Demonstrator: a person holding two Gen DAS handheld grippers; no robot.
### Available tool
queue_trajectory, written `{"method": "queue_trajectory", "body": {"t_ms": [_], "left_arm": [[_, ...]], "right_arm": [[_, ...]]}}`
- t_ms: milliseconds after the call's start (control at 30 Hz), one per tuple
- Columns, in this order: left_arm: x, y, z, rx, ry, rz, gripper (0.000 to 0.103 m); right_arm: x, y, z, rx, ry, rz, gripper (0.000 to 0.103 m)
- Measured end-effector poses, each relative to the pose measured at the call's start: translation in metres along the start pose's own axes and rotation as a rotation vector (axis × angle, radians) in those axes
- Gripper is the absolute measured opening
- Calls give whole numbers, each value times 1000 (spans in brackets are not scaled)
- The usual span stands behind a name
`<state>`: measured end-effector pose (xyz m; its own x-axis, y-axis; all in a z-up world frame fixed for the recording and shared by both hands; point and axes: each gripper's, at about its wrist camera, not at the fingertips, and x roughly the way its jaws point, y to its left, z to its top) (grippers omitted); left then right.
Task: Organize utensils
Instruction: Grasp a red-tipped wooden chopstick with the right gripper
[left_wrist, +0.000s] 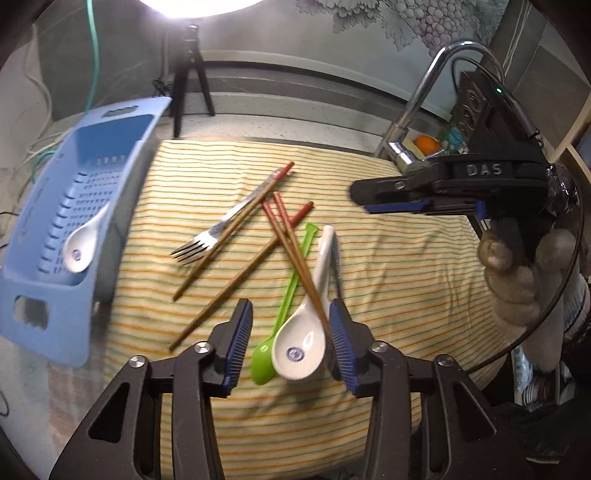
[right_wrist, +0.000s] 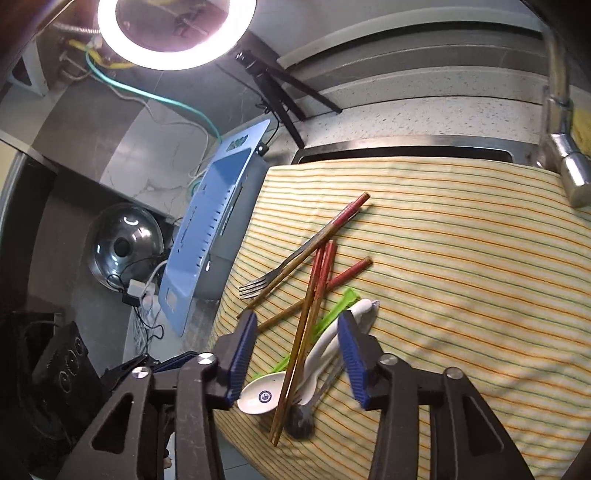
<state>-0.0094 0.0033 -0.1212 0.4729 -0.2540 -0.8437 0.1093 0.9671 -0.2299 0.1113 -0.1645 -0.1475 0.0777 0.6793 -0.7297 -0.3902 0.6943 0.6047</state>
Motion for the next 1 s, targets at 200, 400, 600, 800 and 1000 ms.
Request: {"method": "queue_trajectory", "body": {"t_ms": [200, 400, 600, 800, 1000], "left_arm": [[36, 0, 22, -28, 74, -46, 18], [60, 6, 35, -84, 123, -82, 17], [71, 15, 39, -104, 151, -94, 17], [77, 19, 39, -116, 163, -104, 15], [84, 23, 38, -127, 163, -111, 7]], "right_arm": [[39, -1, 12, -5, 72, -29, 23], [63, -7, 18, 13, 125, -53, 18], [71, -12, 23, 33, 151, -46, 18], [81, -15, 22, 44, 183, -43, 18], [85, -21, 18, 74, 197, -12, 13]]}}
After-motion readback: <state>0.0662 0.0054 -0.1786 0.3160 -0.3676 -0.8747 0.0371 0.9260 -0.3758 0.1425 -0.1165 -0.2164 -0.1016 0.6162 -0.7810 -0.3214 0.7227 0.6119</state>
